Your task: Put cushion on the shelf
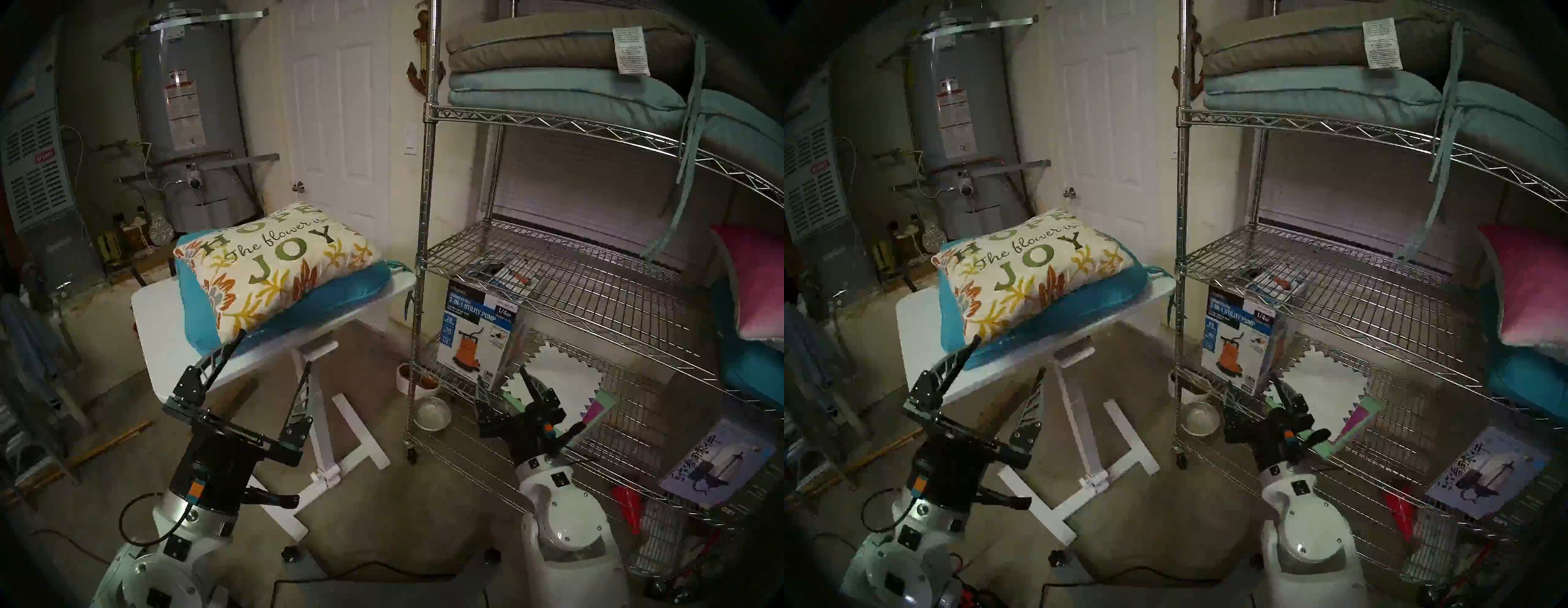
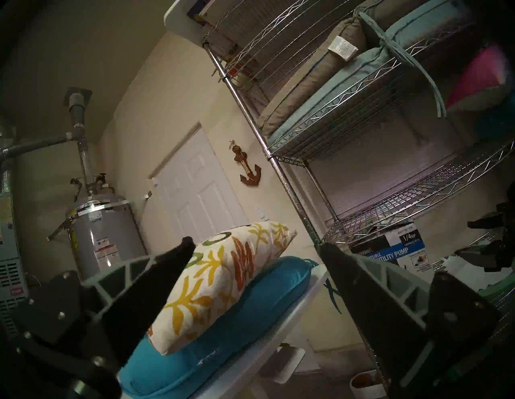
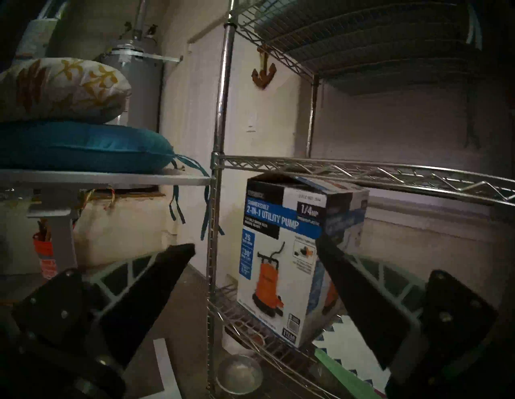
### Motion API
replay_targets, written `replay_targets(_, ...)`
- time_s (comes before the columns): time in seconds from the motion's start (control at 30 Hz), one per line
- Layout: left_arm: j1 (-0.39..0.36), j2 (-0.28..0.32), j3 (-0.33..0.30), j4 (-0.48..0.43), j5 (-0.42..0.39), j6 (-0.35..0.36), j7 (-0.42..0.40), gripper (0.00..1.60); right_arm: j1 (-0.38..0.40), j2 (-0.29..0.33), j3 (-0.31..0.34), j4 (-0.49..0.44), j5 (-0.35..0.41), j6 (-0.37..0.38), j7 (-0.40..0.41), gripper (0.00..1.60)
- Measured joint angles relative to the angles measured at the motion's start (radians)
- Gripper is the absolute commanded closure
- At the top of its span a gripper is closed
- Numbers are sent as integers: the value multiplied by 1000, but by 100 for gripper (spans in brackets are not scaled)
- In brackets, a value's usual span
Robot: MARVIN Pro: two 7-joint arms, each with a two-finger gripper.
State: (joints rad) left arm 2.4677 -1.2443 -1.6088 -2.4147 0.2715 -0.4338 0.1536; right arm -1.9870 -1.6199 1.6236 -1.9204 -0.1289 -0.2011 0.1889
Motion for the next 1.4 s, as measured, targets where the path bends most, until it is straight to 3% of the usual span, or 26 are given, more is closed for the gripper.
replay_targets(0.23, 1, 3, 0, 0, -2, 0, 2, 0, 45, 21, -62, -16, 52, 50, 20, 0)
replay_targets(0.53, 2, 7, -1, 0, -4, 0, 4, 0, 114, 41, -126, -51, 182, 192, 51, 0)
replay_targets(1.07, 2, 14, -1, 0, -8, 0, 7, 0, 265, 54, -222, -110, 443, 509, 76, 0)
replay_targets(1.4, 3, 18, -2, 0, -10, 0, 9, 0, 358, 48, -271, -112, 579, 684, 37, 0)
